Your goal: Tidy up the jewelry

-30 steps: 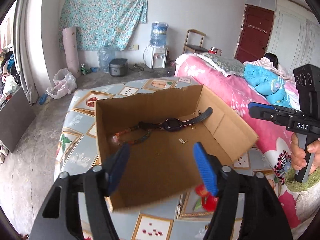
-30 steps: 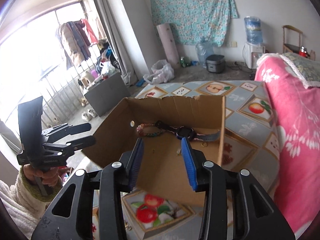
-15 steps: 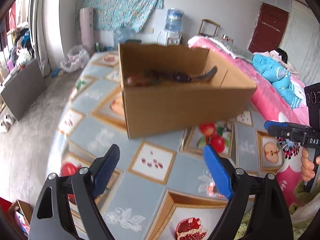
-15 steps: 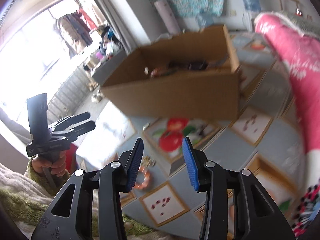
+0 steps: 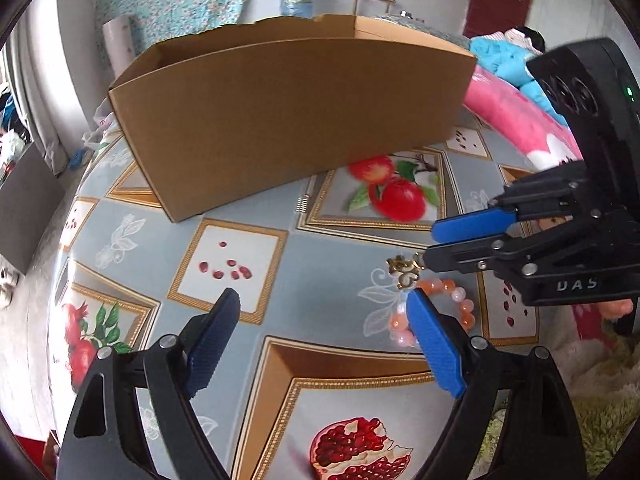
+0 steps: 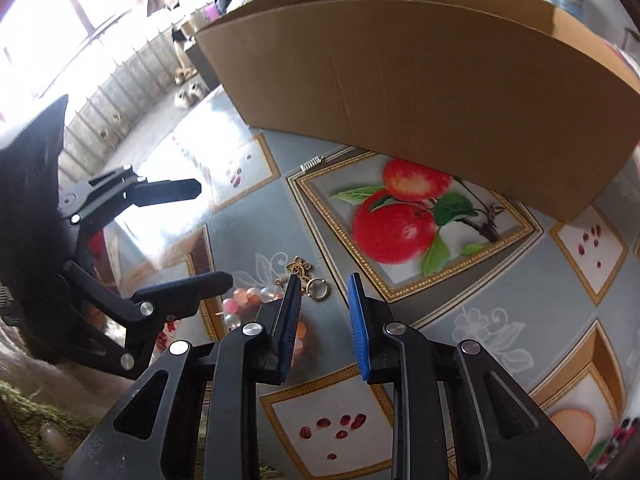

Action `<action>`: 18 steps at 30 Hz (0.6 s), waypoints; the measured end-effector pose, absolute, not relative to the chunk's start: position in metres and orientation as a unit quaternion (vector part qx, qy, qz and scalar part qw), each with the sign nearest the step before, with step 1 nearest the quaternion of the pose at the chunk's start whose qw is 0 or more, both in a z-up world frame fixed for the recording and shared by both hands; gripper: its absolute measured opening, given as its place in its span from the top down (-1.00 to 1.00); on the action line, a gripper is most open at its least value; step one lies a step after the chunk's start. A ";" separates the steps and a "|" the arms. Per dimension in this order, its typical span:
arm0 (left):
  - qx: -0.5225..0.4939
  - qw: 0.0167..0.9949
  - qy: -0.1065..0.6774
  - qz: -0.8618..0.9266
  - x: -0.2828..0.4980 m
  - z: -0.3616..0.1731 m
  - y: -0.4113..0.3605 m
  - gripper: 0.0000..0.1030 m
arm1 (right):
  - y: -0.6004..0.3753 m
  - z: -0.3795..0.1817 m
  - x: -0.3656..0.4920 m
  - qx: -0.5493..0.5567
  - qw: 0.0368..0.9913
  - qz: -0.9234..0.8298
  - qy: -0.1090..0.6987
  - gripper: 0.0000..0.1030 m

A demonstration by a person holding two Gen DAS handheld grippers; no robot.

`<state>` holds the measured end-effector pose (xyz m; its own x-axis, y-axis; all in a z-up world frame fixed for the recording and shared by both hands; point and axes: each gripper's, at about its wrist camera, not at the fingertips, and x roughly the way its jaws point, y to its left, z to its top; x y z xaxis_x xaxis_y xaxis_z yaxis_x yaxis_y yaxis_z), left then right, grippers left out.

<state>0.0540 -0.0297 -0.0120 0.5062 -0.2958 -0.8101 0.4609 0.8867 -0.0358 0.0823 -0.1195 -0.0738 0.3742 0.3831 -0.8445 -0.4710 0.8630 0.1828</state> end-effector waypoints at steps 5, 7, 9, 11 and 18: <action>0.106 0.860 0.445 -0.227 0.054 -0.017 -0.035 -0.61 | -0.106 -0.075 0.082 -0.086 0.824 0.263 0.494 0.59; 0.104 0.860 0.446 -0.227 0.056 -0.018 -0.035 -0.61 | -0.096 -0.076 0.077 -0.101 0.823 0.266 0.492 0.69; 0.102 0.860 0.445 -0.226 0.057 -0.018 -0.034 -0.61 | -0.083 -0.077 0.075 -0.120 0.821 0.268 0.489 0.79; 0.100 0.862 0.444 -0.224 0.058 -0.018 -0.033 -0.59 | -0.075 -0.078 0.074 -0.136 0.820 0.270 0.486 0.82; 0.097 0.867 0.436 -0.219 0.061 -0.014 -0.031 -0.57 | -0.085 -0.081 0.072 -0.135 0.824 0.255 0.488 0.84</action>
